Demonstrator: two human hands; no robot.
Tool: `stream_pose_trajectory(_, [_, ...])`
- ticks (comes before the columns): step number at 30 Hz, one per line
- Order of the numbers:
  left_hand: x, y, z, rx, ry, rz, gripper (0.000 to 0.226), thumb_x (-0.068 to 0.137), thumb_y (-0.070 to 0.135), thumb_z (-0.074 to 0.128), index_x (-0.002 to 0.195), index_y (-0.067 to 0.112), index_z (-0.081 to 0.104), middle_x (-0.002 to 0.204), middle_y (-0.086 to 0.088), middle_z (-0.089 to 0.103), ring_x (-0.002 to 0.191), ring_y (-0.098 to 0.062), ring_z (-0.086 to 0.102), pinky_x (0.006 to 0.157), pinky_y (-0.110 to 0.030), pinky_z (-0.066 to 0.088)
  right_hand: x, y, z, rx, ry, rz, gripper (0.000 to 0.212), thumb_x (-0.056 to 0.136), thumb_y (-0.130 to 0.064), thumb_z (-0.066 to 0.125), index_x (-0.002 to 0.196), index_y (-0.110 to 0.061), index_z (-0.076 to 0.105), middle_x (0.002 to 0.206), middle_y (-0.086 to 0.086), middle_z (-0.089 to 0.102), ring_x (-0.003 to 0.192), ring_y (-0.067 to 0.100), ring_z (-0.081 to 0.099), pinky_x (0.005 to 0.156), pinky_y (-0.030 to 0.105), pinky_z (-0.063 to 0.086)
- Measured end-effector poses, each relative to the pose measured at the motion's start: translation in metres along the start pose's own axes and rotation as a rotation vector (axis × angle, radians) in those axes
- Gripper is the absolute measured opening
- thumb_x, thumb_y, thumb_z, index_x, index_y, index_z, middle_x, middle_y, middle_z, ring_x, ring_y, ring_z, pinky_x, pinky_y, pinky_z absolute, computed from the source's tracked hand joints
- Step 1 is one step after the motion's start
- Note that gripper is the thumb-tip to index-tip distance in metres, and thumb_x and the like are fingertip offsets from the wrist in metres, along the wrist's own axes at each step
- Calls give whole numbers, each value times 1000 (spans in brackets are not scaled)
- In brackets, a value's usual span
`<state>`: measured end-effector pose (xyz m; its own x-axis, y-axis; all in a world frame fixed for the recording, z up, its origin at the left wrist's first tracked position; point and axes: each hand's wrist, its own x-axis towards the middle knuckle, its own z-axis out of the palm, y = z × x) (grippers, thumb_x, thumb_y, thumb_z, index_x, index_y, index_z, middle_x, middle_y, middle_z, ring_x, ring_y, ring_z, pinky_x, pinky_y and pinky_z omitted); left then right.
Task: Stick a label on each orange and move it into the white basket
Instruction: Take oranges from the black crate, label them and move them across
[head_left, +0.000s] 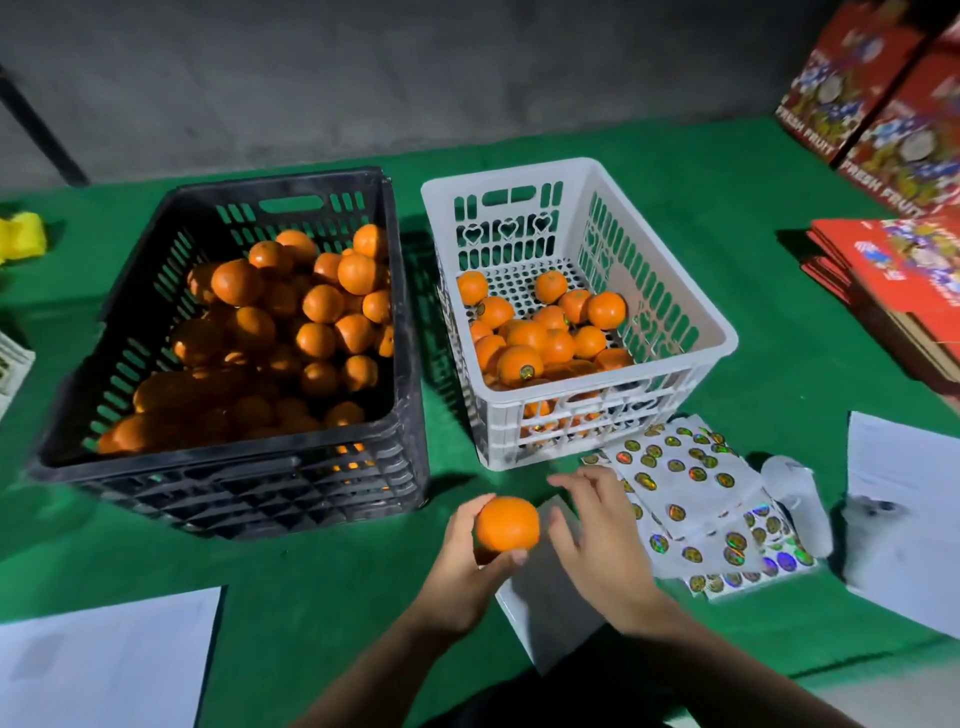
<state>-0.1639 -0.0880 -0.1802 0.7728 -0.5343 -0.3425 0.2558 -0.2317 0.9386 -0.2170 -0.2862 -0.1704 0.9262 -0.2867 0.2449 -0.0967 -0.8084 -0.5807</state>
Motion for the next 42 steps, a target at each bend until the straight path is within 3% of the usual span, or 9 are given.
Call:
stream_pose_trajectory(3, [10,-12,6,131,-80,-26,71,82,48,82,139,39,41,140,-6,44,118,-24,62,100,-40,57,0,45,-16,-128,39,100,29,89,-6,71,118,-11,69,113,8,59,102,28,58,84,43,51])
stream_pose_trajectory(6, [18,-24,10,259,-111,-52,67,85,31,82,136,41,40,142,-4,41,122,-22,56,107,-40,51,14,85,-36,-181,61,289,30,92,-1,65,121,-8,71,113,11,59,101,33,60,91,45,52])
stream_pose_trajectory(11, [18,-27,12,182,-75,-82,63,79,36,82,130,43,45,139,-4,43,121,-28,58,105,-50,53,36,114,-44,-362,-353,475,39,100,-18,55,139,-19,61,130,12,48,119,35,49,98,42,50])
stream_pose_trajectory(15, [18,-24,10,107,-76,-72,67,83,37,83,137,37,44,140,-10,44,116,-30,61,88,-33,59,34,115,-43,-437,-325,418,32,104,-24,49,131,-22,66,128,8,52,118,32,52,91,42,54])
stream_pose_trajectory(24, [13,-3,12,-75,-126,-79,71,84,37,85,141,38,43,140,-12,47,113,-27,65,83,-31,59,31,111,-59,-11,52,520,19,101,-14,55,110,-11,72,76,2,70,64,18,64,56,32,46])
stream_pose_trajectory(27, [10,12,15,-96,-150,-80,70,80,37,84,136,43,43,133,-8,53,107,-23,69,84,-34,61,33,71,-66,180,144,429,13,100,-12,63,104,-20,73,86,-3,72,77,7,66,70,29,53])
stream_pose_trajectory(31, [0,41,14,-83,-117,-78,70,73,40,77,130,45,38,129,-10,53,102,-25,70,81,-29,59,26,-11,-67,481,57,170,33,91,1,71,95,-32,75,94,-8,74,88,12,69,78,16,52])
stream_pose_trajectory(37, [-15,88,6,-445,-17,-25,57,71,30,65,125,24,47,116,-24,59,72,-27,63,64,-36,53,22,-81,-78,721,-110,48,16,86,-32,72,99,-40,78,92,-4,73,87,19,67,78,24,53])
stream_pose_trajectory(42, [-29,98,1,-367,119,116,61,82,69,60,130,33,50,123,-6,64,88,-27,67,74,-40,55,30,-94,-84,751,-163,38,36,90,-4,76,102,-37,73,84,0,69,81,19,65,76,26,54])
